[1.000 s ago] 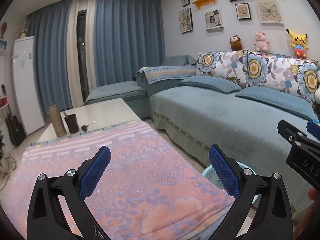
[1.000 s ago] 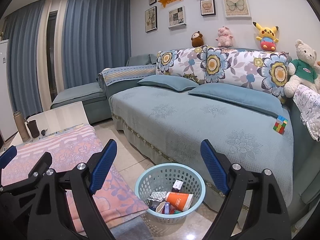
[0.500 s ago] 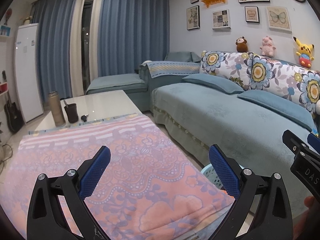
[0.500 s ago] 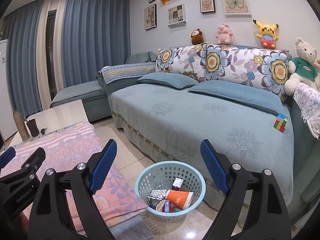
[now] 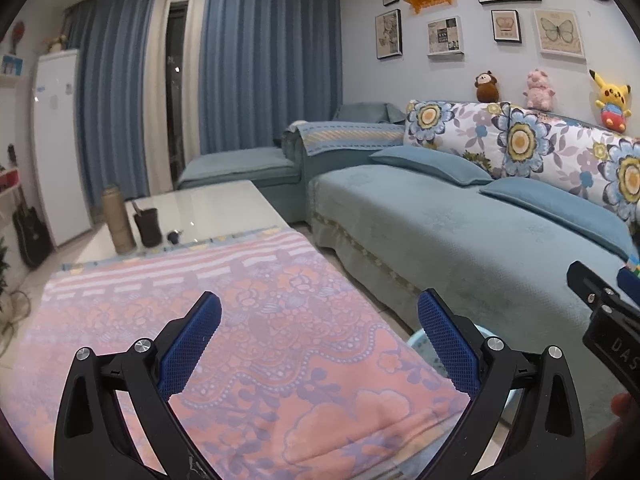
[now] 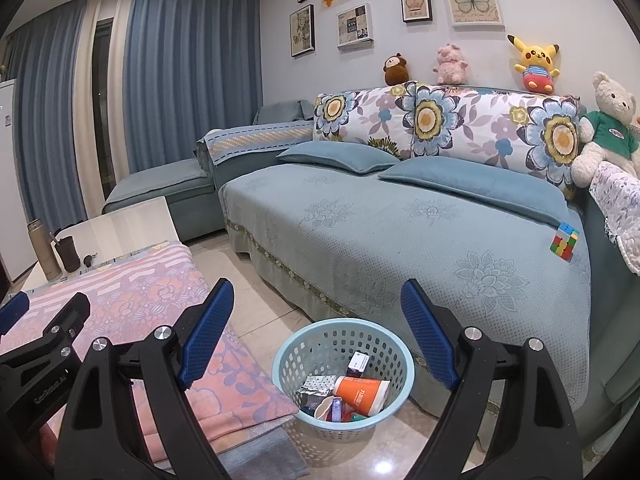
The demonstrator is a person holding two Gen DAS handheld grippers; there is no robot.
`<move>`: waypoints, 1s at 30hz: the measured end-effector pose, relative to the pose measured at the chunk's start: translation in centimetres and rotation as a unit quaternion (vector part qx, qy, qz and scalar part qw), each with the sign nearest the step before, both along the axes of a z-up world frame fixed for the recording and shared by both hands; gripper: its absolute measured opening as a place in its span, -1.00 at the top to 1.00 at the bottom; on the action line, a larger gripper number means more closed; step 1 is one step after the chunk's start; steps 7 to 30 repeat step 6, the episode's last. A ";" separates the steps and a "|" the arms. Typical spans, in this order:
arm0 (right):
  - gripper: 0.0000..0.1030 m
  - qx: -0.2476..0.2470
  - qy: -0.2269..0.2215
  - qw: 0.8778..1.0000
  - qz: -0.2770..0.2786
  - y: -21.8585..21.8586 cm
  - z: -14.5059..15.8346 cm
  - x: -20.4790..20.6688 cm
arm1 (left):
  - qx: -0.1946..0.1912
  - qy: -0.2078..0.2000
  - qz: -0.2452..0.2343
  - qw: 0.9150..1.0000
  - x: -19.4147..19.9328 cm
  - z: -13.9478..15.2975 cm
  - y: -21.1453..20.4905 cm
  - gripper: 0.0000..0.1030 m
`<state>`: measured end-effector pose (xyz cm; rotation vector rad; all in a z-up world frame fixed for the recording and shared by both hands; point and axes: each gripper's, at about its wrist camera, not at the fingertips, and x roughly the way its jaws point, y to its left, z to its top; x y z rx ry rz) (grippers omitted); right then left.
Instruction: Collect trash
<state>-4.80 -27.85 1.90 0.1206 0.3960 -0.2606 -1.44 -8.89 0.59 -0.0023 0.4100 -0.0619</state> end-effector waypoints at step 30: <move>-0.57 0.000 0.000 1.000 0.000 -0.1 -0.2 0.0 | -0.005 -0.002 -0.001 1.000 0.1 0.0 0.4 -0.85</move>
